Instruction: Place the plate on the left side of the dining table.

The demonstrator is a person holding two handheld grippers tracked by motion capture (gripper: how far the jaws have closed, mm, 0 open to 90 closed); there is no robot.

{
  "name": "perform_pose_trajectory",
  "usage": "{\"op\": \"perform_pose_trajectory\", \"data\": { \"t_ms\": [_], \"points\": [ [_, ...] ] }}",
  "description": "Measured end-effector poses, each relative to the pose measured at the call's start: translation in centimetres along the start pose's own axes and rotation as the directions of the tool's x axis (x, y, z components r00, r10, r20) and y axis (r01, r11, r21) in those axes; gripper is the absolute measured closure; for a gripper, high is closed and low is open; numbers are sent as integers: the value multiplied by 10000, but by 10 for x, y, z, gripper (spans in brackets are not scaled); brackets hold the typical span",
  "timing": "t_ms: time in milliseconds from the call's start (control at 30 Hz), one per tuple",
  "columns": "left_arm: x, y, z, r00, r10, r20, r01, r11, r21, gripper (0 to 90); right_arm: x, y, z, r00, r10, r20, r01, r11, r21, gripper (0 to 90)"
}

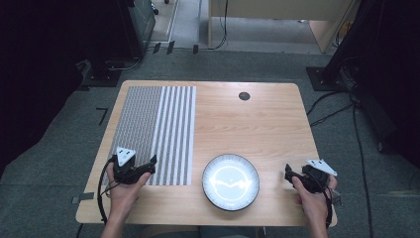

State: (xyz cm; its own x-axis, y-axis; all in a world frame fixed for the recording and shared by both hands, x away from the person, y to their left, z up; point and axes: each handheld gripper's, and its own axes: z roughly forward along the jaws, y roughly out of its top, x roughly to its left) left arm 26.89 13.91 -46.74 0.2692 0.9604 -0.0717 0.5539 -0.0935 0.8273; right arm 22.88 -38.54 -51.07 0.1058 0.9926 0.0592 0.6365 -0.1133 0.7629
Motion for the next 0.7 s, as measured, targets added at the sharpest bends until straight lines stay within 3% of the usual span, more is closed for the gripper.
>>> {"op": "perform_pose_trajectory", "data": {
  "t_ms": [67, 433, 700],
  "points": [
    [-9, 2, 3, 9994, 30, 338, -30, 10000, -9, 191, 3, 1, 0, 9999, -137, 0, 137, 9999, 14, 145],
    [-46, 6, 10, 9914, 297, 1276, -307, 9995, 59, 192, 9, 8, -4, 9996, -172, -207, 168, 9997, -171, 147],
    [-66, 1, 10, 9836, 694, 1666, -737, 9971, 201, 193, 20, 13, -4, 9987, -149, -488, 136, 9995, -268, 147]
  ]
}}
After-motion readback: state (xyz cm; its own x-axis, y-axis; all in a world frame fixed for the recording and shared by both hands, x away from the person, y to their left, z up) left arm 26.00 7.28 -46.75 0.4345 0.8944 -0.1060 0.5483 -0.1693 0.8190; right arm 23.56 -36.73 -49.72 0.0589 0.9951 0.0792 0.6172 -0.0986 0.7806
